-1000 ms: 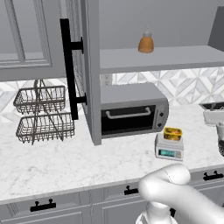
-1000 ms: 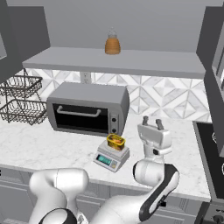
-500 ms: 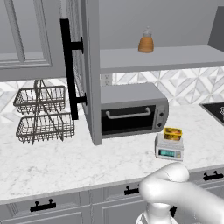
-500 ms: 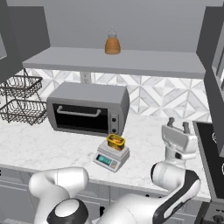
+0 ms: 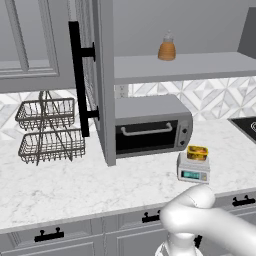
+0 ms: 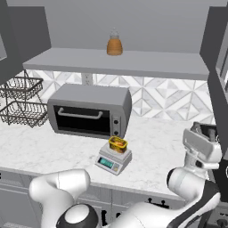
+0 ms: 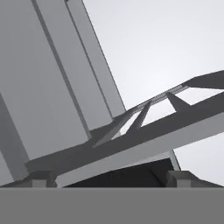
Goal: Pick the canned food and place it on the digital scale for weighing, and close the cabinet.
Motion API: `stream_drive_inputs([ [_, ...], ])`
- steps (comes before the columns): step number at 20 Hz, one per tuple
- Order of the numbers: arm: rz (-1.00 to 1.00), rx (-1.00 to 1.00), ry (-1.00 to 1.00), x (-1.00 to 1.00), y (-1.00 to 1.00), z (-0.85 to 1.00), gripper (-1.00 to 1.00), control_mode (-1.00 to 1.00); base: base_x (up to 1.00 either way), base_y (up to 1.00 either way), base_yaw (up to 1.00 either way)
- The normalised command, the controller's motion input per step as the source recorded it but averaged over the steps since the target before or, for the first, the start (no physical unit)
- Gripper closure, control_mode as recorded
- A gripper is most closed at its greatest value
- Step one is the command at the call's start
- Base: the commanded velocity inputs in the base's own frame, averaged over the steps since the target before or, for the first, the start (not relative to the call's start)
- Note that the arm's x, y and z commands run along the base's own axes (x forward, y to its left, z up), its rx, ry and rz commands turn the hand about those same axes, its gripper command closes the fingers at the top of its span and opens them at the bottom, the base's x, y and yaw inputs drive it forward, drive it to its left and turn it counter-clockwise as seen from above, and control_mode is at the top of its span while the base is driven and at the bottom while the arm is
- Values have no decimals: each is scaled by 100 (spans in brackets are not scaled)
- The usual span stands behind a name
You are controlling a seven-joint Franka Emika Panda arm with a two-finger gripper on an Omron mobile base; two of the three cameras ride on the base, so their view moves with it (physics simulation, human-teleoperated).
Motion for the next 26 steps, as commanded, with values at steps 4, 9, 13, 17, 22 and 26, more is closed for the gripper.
stream_drive_inputs([
  [4, -27, 1, -4, 1, -32, 0, -100, -100, 0, 0, 0],
  [9, -23, 0, 0, 9, -12, -8, -100, -100, 0, 0, 0],
  [13, -16, 2, -12, -2, -22, -4, -100, -100, 0, 0, 0],
  [17, -19, 4, -17, -5, -42, 12, -100, -100, 0, 0, 0],
  [22, -21, 1, -4, 0, -18, 21, -100, -100, 0, 0, 0],
  [26, -18, 0, -2, 0, 5, 36, -100, -100, 0, 0, 0],
])
